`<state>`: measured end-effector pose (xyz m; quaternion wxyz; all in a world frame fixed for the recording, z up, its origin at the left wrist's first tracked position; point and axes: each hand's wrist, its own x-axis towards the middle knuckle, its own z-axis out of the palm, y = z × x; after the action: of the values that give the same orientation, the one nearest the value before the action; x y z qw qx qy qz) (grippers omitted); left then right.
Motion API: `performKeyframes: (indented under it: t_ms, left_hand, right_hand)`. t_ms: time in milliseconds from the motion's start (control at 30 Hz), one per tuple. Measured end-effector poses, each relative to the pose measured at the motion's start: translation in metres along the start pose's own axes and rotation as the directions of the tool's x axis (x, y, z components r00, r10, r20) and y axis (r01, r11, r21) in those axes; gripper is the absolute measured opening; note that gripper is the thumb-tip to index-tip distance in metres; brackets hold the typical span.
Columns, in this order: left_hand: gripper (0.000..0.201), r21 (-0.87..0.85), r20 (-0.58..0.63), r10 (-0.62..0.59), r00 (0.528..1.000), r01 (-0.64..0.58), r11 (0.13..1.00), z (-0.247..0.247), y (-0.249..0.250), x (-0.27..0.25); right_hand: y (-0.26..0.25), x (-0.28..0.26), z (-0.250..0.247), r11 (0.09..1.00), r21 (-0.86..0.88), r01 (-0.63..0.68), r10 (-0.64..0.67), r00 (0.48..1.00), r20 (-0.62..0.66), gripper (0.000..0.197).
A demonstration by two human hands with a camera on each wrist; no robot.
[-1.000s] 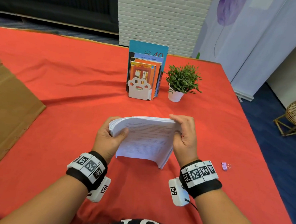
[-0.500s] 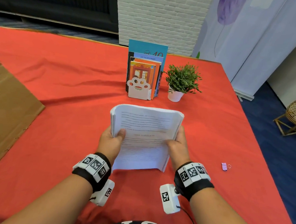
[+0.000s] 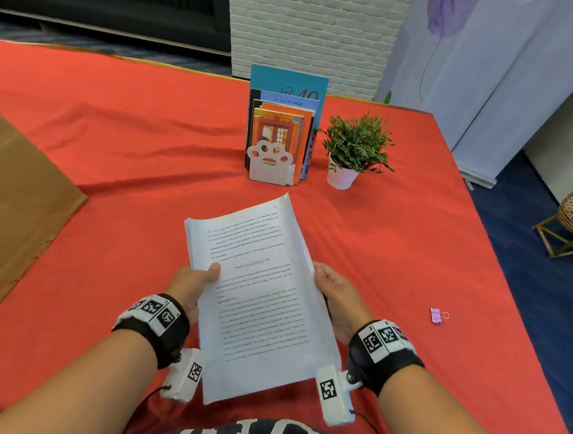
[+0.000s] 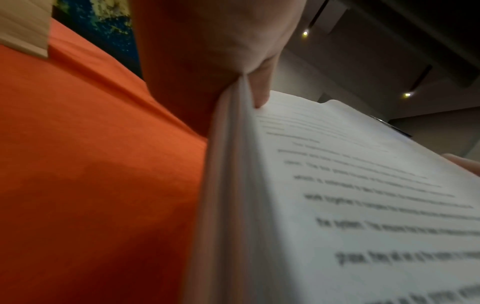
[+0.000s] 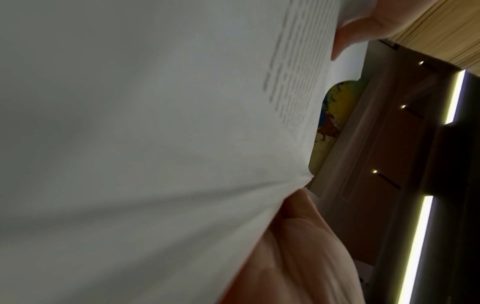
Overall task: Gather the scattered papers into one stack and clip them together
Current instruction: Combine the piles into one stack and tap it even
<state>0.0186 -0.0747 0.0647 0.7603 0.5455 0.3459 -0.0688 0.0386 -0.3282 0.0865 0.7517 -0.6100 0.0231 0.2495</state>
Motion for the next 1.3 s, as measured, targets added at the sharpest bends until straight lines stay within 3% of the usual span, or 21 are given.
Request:
performKeyframes:
  t_ms: [67,133,200,333,433,533,667,767,833,967,1067,1133,1233,1300]
  left_hand:
    - [0.034,-0.002,0.011,-0.019,1.000,0.019,1.000,-0.002,0.000,0.002]
    - [0.034,-0.007,0.031,-0.037,0.999,0.037,0.999,-0.003,-0.001,0.003]
    - [0.035,-0.021,0.049,-0.054,0.997,0.055,0.998,-0.004,-0.002,0.004]
    - [0.036,-0.050,0.101,-0.070,0.992,0.075,0.996,-0.004,-0.003,0.005]
    - [0.038,-0.064,0.139,-0.072,0.988,0.082,0.995,0.000,-0.003,0.003]
    - [0.036,-0.065,0.171,-0.038,0.984,0.050,0.997,0.010,0.000,-0.004]
    - [0.025,-0.084,0.107,0.198,0.974,-0.190,0.978,0.025,0.011,-0.017]
    - [0.016,-0.096,0.167,0.407,0.898,-0.396,0.913,0.035,0.021,-0.032]
    - [0.025,-0.117,0.226,0.489,0.842,-0.475,0.872,0.037,0.023,-0.041]
    - [0.042,-0.059,0.308,0.556,0.772,-0.568,0.821,0.037,0.018,-0.046]
    - [0.050,-0.015,0.336,0.547,0.767,-0.576,0.817,0.038,0.013,-0.043]
    - [0.039,0.004,0.337,0.538,0.773,-0.573,0.820,0.040,0.012,-0.040]
    - [0.029,0.022,0.338,0.544,0.768,-0.585,0.811,0.047,0.016,-0.041]
    - [0.032,0.028,0.335,0.546,0.768,-0.587,0.809,0.049,0.018,-0.041]
  right_hand:
    - [-0.001,0.002,0.001,0.998,-0.067,0.023,-0.025,0.999,-0.026,0.029]
    - [-0.001,0.005,0.003,0.968,-0.247,0.049,-0.080,0.990,-0.115,0.039]
    - [0.001,0.008,0.004,0.915,-0.400,0.045,-0.130,0.974,-0.187,0.037]
    - [0.001,0.007,0.005,0.897,-0.441,0.006,-0.103,0.975,-0.197,0.022]
    - [-0.001,0.005,0.010,0.840,-0.541,-0.040,-0.053,0.986,-0.155,0.035]
    - [0.000,0.009,0.012,0.793,-0.607,-0.048,-0.131,0.960,-0.247,0.021]
    - [0.001,0.011,0.008,0.880,-0.461,0.112,-0.263,0.924,-0.277,0.049]
    - [-0.002,0.015,0.003,0.879,-0.407,0.249,-0.380,0.881,-0.282,0.043]
    - [-0.004,0.018,0.000,0.912,-0.295,0.286,-0.374,0.876,-0.305,0.039]
    - [-0.005,0.017,-0.004,0.948,-0.128,0.292,-0.318,0.897,-0.306,0.047]
    - [-0.009,0.014,0.000,0.957,-0.059,0.284,-0.289,0.917,-0.275,0.061]
    - [-0.013,0.015,0.001,0.953,-0.052,0.298,-0.300,0.910,-0.287,0.065]
    - [-0.022,0.016,0.000,0.895,-0.191,0.404,-0.445,0.839,-0.311,0.066]
    - [-0.035,0.013,0.002,0.740,-0.379,0.555,-0.660,0.708,-0.253,0.076]
